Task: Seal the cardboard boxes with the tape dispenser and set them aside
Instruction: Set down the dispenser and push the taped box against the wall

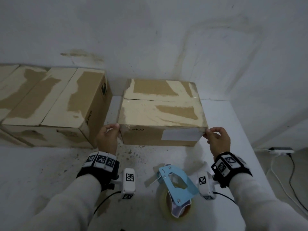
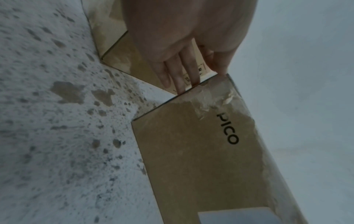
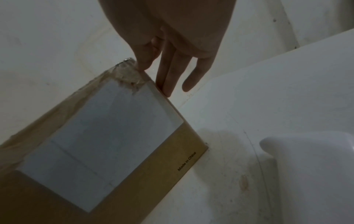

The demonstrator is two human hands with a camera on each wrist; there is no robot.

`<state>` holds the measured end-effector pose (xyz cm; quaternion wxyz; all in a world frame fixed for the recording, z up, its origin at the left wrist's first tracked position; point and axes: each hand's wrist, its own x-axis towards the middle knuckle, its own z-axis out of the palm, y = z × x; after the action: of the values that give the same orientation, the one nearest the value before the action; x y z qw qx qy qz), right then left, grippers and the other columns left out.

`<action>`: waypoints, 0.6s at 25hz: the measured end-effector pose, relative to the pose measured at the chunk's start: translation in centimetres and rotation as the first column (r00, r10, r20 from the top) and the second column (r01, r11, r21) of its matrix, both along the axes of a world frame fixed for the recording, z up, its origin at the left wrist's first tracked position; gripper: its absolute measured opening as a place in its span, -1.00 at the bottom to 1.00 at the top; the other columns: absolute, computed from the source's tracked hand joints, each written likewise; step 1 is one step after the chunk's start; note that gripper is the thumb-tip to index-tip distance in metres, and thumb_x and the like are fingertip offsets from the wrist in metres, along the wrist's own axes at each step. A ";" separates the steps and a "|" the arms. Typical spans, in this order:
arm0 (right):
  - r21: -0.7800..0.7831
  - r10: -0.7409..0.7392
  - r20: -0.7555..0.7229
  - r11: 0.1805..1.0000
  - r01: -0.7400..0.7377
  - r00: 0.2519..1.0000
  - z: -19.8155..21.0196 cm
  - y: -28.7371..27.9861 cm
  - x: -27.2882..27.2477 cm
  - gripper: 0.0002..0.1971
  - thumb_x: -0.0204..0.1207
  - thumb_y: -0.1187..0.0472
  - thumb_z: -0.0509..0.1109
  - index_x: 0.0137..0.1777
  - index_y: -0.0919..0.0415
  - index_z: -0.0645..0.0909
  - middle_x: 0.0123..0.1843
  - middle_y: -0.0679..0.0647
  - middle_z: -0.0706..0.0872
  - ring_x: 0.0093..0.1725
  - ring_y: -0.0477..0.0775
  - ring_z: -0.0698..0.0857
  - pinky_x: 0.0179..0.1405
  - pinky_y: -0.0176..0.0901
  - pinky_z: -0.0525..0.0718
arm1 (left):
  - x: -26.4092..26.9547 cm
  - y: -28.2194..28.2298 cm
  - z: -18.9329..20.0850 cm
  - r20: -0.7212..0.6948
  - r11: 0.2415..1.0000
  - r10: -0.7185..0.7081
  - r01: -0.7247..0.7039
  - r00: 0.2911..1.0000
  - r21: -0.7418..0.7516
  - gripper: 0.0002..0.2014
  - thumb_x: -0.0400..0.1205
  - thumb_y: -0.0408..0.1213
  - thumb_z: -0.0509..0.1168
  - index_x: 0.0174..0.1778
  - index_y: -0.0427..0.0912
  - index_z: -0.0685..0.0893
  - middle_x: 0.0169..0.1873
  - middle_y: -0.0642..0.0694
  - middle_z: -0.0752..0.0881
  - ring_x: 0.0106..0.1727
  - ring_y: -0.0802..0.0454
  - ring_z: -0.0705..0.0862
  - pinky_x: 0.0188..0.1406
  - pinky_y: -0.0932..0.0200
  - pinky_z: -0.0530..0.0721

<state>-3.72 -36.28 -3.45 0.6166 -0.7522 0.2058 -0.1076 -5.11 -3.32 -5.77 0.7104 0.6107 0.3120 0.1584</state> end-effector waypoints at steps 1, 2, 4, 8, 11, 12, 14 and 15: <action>-0.027 0.001 0.003 1.000 -0.001 1.000 0.1 0.1 0.0 -0.79 0.55 0.27 0.35 -0.28 0.04 0.47 -0.21 0.21 0.74 -0.19 0.07 0.75 0.00 -0.02 0.62 | 0.1 -0.2 0.3 0.017 1.000 0.012 -0.012 1.000 0.000 -0.91 0.40 -0.16 0.43 -0.41 0.12 0.74 -0.06 -0.30 0.75 0.11 -0.33 0.72 0.22 -0.25 0.66; -0.048 0.000 0.005 0.999 0.001 1.000 0.1 0.1 0.0 -0.79 0.55 0.28 0.35 -0.27 0.03 0.48 -0.20 0.24 0.75 -0.18 0.12 0.76 0.01 -0.01 0.62 | 0.2 -0.3 0.5 0.029 1.000 0.015 -0.016 0.999 0.004 -0.89 0.45 -0.23 0.42 -0.37 0.08 0.74 -0.02 -0.32 0.74 0.12 -0.33 0.71 0.23 -0.25 0.66; -0.076 -0.008 0.005 0.997 0.008 1.000 0.0 0.1 0.1 -0.84 0.55 0.29 0.34 -0.23 0.07 0.53 -0.18 0.25 0.75 -0.15 0.18 0.77 0.07 0.05 0.67 | 0.2 -0.4 0.7 0.039 1.000 0.011 -0.012 0.999 0.019 -0.88 0.53 -0.35 0.39 -0.25 -0.02 0.73 0.00 -0.32 0.74 0.12 -0.27 0.71 0.25 -0.23 0.66; -0.101 -0.011 -0.013 0.995 0.010 1.000 0.0 0.4 0.1 -0.98 0.55 0.28 0.34 -0.10 0.17 0.59 -0.15 0.21 0.75 -0.08 0.21 0.77 0.16 0.20 0.68 | -0.1 -0.9 1.5 -0.001 0.997 0.047 -0.047 0.999 0.062 -0.94 0.46 -0.19 0.40 -0.29 0.00 0.78 -0.15 -0.18 0.80 0.05 -0.21 0.75 0.20 -0.19 0.69; -0.031 -0.010 -0.061 0.999 0.008 0.998 0.4 0.3 0.1 -0.94 0.50 0.23 0.36 -0.16 0.17 0.64 -0.12 0.22 0.77 0.02 0.25 0.77 0.01 0.07 0.67 | -0.1 -1.9 3.2 -0.094 0.985 0.008 0.008 0.996 0.174 -0.87 0.53 -0.12 0.38 -0.26 -0.08 0.73 -0.26 -0.09 0.73 -0.14 -0.06 0.67 -0.03 0.11 0.60; -0.021 -0.006 -0.074 1.000 0.005 0.997 0.6 0.4 0.1 -0.89 0.49 0.16 0.37 -0.21 0.17 0.65 -0.12 0.22 0.78 0.01 0.24 0.76 -0.01 0.04 0.66 | -0.1 -2.3 3.7 -0.120 0.972 -0.024 0.052 0.992 0.229 -0.81 0.57 -0.13 0.36 -0.32 -0.12 0.68 -0.34 -0.09 0.66 -0.25 -0.02 0.59 -0.11 0.16 0.49; -0.073 -0.012 -0.104 0.997 0.005 0.994 1.1 0.7 0.4 -0.70 0.48 -0.05 0.38 -0.26 0.20 0.67 -0.17 0.20 0.78 -0.06 0.20 0.74 0.00 0.02 0.66 | 0.1 -2.7 4.0 -0.137 0.944 -0.068 0.109 0.988 0.312 -0.67 0.61 -0.14 0.31 -0.42 -0.26 0.59 -0.48 -0.14 0.51 -0.36 -0.06 0.43 -0.20 0.17 0.37; -0.117 -0.027 -0.124 0.993 0.013 0.992 1.3 0.9 0.6 -0.62 0.48 -0.11 0.37 -0.25 0.25 0.67 -0.19 0.18 0.77 -0.10 0.18 0.71 -0.02 -0.02 0.63 | 0.3 -2.7 3.8 -0.135 0.930 -0.074 0.117 0.988 0.349 -0.66 0.62 -0.16 0.28 -0.39 -0.33 0.59 -0.50 -0.18 0.49 -0.35 -0.10 0.41 -0.22 0.16 0.35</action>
<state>-3.15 -35.33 -2.12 0.5565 -0.7900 0.2450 -0.0781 -4.79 -6.01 -1.99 0.5750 0.7520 0.2900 0.1407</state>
